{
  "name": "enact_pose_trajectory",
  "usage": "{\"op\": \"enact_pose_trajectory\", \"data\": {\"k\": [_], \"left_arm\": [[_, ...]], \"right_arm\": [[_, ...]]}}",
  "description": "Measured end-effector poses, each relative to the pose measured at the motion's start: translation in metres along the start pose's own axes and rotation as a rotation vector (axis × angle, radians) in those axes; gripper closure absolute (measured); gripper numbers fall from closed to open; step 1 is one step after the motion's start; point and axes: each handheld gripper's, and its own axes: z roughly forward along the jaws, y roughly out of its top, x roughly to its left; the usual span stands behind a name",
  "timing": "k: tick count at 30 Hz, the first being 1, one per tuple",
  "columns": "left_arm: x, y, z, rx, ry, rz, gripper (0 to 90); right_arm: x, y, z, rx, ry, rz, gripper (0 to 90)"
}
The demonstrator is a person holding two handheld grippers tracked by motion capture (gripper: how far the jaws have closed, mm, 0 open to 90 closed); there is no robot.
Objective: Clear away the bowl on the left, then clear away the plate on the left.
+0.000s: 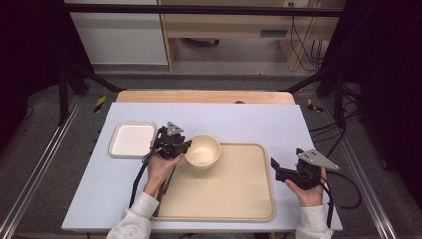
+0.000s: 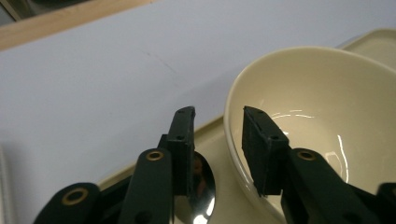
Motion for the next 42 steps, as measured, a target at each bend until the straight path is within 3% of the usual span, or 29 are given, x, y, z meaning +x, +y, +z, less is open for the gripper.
{"op": "enact_pose_trajectory", "data": {"k": [9,18,30,42], "left_arm": [[0.011,-0.002,-0.042,-0.107,-0.013,-0.009,51.5],[0.029,-0.018,-0.075,-0.16,0.016,0.008,42.4],[0.053,-0.04,-0.096,-0.147,0.067,0.001,31.6],[0.081,-0.044,-0.106,-0.158,0.115,-0.047,27.1]], "right_arm": [[0.001,0.0,0.0,-0.001,-0.005,0.002,5.9],[0.0,0.0,0.0,0.001,-0.011,0.007,5.9],[-0.001,-0.001,-0.001,0.006,-0.013,0.01,5.8],[-0.001,0.0,-0.002,-0.004,-0.011,0.009,5.8]]}}
